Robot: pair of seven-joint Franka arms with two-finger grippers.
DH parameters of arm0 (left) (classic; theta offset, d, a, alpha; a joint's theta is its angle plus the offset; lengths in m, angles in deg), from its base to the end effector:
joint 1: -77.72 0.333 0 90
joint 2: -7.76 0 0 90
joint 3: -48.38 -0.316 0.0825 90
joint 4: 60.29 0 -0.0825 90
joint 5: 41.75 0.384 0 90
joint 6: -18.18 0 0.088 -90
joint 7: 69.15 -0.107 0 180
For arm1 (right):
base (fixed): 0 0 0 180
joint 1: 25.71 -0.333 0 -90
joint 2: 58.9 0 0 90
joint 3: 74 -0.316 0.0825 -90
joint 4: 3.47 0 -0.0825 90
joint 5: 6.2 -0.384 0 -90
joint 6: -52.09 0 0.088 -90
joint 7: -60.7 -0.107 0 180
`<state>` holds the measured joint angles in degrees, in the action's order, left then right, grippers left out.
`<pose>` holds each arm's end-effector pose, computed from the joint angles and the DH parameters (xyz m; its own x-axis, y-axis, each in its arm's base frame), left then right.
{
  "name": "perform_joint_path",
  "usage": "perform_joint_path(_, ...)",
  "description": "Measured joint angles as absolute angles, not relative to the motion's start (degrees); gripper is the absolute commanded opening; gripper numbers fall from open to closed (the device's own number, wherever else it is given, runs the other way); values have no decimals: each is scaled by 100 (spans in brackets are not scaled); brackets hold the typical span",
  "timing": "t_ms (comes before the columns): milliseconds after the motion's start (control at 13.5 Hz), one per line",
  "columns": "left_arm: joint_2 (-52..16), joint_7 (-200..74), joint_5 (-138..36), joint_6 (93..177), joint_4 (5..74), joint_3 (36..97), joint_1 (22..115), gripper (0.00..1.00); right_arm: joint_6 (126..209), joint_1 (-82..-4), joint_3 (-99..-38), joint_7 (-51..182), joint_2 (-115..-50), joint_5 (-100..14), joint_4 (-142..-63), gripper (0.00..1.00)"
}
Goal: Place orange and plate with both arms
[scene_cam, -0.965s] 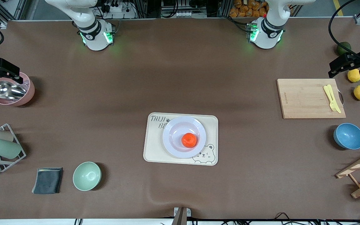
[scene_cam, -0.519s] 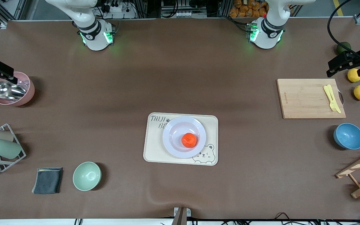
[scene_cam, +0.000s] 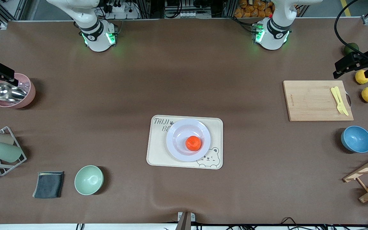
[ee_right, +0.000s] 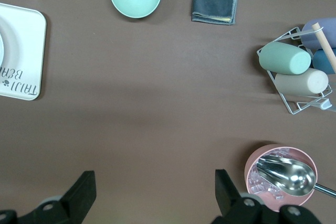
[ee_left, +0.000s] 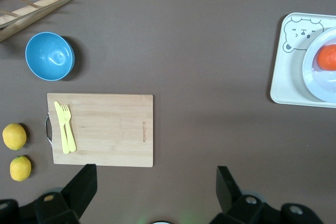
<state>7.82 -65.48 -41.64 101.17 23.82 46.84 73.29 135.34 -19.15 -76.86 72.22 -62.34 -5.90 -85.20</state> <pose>0.5409 -0.0271 0.6623 0.9997 0.0139 -0.0183 0.0138 -0.9999 -0.0031 0.5601 -0.0378 0.6482 0.9902 0.1355 -0.0332 0.1354 -0.9908 -0.0045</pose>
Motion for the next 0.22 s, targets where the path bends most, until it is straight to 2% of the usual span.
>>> perform_joint_path(223, 782, -6548, -4164, 10103, 2382, 4687, 7329, 100, 13534, -1915, -7686, 7222, -6234, -590, -8520, 100)
